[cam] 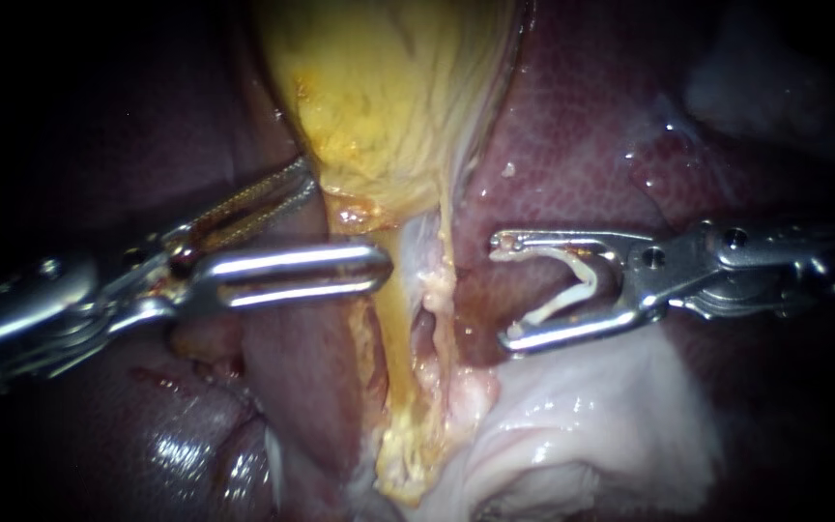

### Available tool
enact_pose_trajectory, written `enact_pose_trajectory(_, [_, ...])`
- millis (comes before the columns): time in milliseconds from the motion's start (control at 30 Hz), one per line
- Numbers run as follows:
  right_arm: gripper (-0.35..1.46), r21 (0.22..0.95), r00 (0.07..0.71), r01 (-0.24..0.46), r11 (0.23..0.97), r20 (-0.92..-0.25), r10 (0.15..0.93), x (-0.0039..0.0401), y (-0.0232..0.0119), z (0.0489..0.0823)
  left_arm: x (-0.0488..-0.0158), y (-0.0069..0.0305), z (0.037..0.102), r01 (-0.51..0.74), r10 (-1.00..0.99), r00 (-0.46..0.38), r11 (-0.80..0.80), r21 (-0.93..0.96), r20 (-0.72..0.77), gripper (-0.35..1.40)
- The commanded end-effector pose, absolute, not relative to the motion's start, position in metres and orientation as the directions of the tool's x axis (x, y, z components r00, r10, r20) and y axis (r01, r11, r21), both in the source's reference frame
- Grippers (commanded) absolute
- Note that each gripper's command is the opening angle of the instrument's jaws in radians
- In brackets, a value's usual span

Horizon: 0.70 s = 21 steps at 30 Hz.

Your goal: Clipping first clip left tube

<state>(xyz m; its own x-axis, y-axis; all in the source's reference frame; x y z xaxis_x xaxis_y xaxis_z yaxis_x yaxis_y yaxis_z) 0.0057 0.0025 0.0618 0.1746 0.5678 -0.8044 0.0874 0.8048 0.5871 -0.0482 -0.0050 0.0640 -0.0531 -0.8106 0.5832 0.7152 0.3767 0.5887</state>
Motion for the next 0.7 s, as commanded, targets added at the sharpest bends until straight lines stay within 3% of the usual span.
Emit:
enact_pose_trajectory(33, [0.60, 0.587, 0.174, 0.087, 0.805, -0.804, 0.568, 0.0057, 0.0025, 0.0617, -0.0483, -0.0049, 0.0642, 0.719, -0.811, -0.052, 0.374, 0.586, 0.582, 0.57])
enact_pose_trajectory(367, [0.60, 0.587, 0.174, 0.087, 0.805, -0.805, 0.568, 0.0057, 0.0024, 0.0616, -0.0476, -0.0057, 0.0656, 0.743, -0.833, -0.010, 0.364, 0.561, 0.554, 0.27])
enact_pose_trajectory(700, [0.60, 0.587, 0.175, 0.087, 0.805, -0.804, 0.568, 0.0056, 0.0025, 0.0616, -0.0467, -0.0062, 0.0654, 0.750, -0.838, 0.001, 0.361, 0.554, 0.545, 0.15])
